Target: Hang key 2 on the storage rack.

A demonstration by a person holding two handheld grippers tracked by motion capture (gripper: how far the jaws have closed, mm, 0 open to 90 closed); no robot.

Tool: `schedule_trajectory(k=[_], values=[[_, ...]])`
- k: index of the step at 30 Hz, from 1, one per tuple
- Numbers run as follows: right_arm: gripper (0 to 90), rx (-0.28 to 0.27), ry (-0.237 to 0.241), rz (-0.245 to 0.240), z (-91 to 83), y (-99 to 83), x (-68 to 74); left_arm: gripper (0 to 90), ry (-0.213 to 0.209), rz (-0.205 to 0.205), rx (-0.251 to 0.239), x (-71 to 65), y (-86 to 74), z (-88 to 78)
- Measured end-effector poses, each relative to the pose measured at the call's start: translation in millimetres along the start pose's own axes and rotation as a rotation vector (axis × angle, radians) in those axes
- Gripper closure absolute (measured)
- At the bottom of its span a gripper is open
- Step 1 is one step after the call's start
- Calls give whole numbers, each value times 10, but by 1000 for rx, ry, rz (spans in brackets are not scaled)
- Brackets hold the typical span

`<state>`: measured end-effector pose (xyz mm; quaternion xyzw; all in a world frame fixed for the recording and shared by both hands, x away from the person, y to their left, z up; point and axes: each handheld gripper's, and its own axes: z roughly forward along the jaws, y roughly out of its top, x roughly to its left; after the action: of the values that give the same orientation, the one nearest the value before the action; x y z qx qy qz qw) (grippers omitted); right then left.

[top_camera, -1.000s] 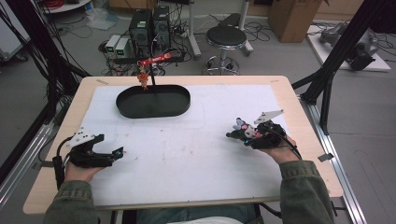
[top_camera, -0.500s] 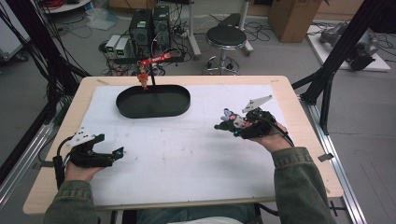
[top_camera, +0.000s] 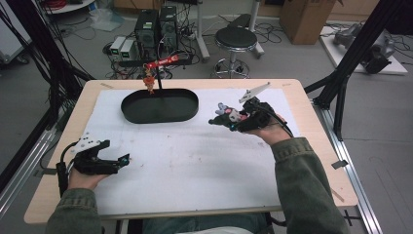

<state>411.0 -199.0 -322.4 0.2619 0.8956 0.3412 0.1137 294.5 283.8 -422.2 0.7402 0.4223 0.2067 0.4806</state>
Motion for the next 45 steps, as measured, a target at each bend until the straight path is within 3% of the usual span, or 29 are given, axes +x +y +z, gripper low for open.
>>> schedule_trajectory(k=[10, 17, 19, 25, 28, 29, 35, 39, 45], values=[[447, -8, 56, 14, 207, 410, -53, 17, -35, 17, 22, -17, -13, 56], [447, -38, 54, 39, 232, 712, -122, 17, -58, 25, 28, -32, -21, 77], [447, -61, 56, 69, 250, 833, -169, 17, -62, 27, 31, -34, -23, 85], [446, -60, 47, 86, 340, 1024, -255, 17, -70, 36, 38, -51, -28, 116], [446, -56, 31, 101, 374, 1070, -281, 17, -69, 23, 26, -35, -24, 135], [447, -68, 32, 134, 415, 1094, -316, 17, -67, 22, 27, -28, -18, 138], [446, -74, 29, 166, 509, 1123, -370, 17, -74, 25, 16, -46, -1, 155], [446, -117, 50, 217, 511, 1154, -436, 17, -77, 27, 18, -46, 5, 172], [447, -141, 43, 233, 467, 1273, -507, 17, -82, 27, 18, -45, 13, 173]])
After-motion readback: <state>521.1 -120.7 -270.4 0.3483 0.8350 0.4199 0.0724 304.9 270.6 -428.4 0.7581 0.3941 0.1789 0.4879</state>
